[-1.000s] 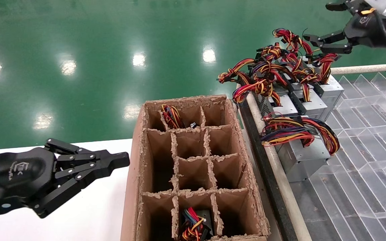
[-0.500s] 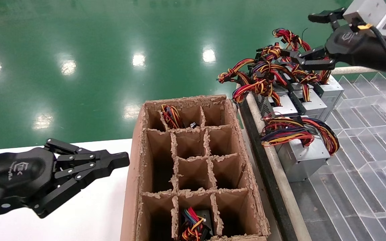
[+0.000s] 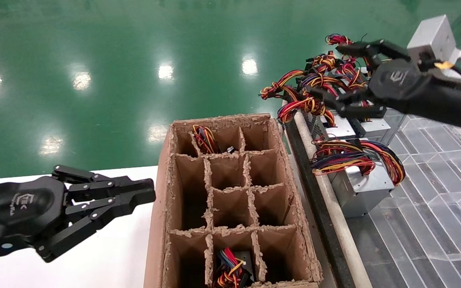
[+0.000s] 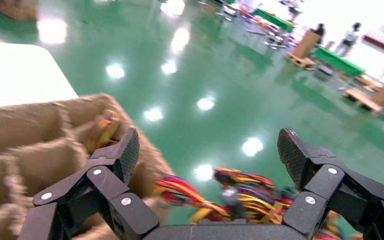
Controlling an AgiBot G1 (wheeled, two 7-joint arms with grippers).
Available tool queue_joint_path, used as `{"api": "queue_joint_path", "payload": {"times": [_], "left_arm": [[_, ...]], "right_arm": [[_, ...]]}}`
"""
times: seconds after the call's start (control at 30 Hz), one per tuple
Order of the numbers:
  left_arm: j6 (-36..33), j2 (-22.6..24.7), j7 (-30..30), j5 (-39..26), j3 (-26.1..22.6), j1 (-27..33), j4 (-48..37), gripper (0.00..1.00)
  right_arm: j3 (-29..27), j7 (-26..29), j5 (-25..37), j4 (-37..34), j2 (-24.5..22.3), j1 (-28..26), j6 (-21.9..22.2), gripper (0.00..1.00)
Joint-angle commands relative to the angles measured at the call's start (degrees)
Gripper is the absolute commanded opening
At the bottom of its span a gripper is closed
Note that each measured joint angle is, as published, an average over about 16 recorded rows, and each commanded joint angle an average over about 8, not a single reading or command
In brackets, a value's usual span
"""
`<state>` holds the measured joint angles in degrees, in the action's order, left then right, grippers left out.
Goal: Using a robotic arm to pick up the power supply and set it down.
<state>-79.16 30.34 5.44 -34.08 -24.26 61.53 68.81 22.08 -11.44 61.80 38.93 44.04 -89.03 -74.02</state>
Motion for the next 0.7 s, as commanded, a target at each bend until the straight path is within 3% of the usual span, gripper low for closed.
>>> {"api": "queue_joint_path", "payload": {"times": [0.03,0.7], "left_arm": [[0.00,0.00,0.00,0.00,0.00,0.00,0.00,1.00],[0.00,0.00,0.00,0.00,0.00,0.00,0.00,1.00]], "right_arm": [[-0.43,1.59,-1.42,2.48,-0.64,1.96,-0.83,1.00],[-4.89,17.91,-16.09,27.97,-7.28,22.17,-9.42,1.00]]}}
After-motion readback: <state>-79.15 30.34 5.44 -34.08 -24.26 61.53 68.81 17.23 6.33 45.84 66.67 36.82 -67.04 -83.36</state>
